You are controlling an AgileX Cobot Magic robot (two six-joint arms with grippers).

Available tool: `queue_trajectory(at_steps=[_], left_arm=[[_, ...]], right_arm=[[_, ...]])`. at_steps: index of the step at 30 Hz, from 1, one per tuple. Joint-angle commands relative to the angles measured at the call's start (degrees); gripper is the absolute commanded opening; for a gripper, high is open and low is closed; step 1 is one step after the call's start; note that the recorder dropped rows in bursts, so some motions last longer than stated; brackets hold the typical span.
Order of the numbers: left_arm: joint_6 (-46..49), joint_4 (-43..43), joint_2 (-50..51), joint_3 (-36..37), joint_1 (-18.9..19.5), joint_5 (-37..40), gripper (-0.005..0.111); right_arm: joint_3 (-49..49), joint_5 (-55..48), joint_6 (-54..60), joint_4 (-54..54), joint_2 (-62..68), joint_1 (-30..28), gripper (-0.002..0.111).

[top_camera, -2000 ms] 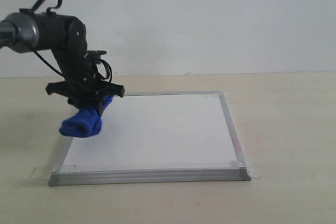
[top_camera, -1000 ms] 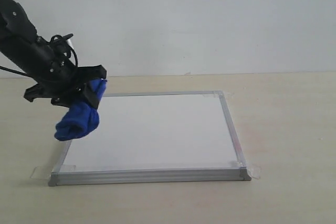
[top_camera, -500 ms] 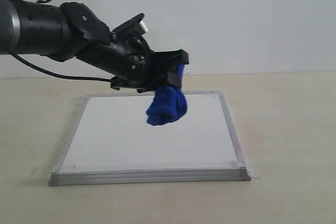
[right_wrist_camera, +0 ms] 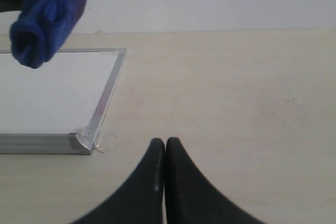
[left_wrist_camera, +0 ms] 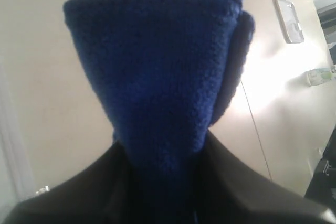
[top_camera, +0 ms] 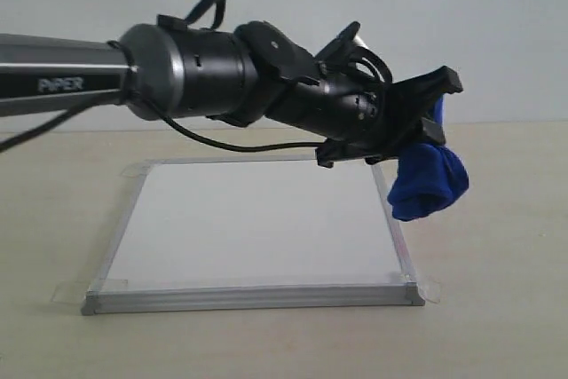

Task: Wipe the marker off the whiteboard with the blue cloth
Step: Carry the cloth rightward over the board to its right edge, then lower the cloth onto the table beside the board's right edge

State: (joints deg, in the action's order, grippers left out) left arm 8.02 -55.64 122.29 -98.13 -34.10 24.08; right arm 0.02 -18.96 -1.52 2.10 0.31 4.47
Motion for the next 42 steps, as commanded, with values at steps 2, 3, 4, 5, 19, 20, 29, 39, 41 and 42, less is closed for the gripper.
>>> queue_trajectory(at_steps=[2, 3, 4, 5, 19, 20, 29, 39, 41, 42], left_arm=[[-4.11, -2.01, 5.54, -4.57, -2.87, -5.28, 0.004], [-5.26, -2.01, 6.27, -5.00, -3.06, -6.40, 0.004], [-6.76, -2.01, 7.20, -5.23, -3.30, -7.91, 0.004], [-7.35, -2.01, 7.75, -5.22, -3.29, -8.52, 0.004], [-8.02, -0.70, 12.04, -5.46, -1.77, -6.21, 0.004], [-8.02, -0.97, 12.16, -5.46, -1.77, -6.31, 0.004], [-7.67, -9.20, 15.82, -5.57, -1.77, -6.53, 0.004], [-4.51, -9.31, 16.20, -8.78, -1.42, -15.56, 0.004], [-4.51, -9.31, 17.57, -11.09, -0.45, -14.89, 0.004], [-4.51, -9.43, 19.01, -13.38, 0.28, -12.33, 0.004]], right_arm=[[-0.02, 0.31, 0.23, -0.14, -0.31, 0.03, 0.000], [-0.02, 0.31, 0.23, -0.14, -0.31, 0.03, 0.000], [-0.02, 0.31, 0.23, -0.14, -0.31, 0.03, 0.000], [-0.02, 0.31, 0.23, -0.14, -0.31, 0.03, 0.000], [-0.02, 0.31, 0.23, -0.14, -0.31, 0.03, 0.000], [-0.02, 0.31, 0.23, -0.14, -0.31, 0.03, 0.000], [-0.02, 0.31, 0.23, -0.14, -0.31, 0.03, 0.000], [-0.02, 0.31, 0.23, -0.14, -0.31, 0.03, 0.000], [-0.02, 0.31, 0.23, -0.14, -0.31, 0.03, 0.000], [-0.02, 0.31, 0.23, -0.14, -0.31, 0.03, 0.000]])
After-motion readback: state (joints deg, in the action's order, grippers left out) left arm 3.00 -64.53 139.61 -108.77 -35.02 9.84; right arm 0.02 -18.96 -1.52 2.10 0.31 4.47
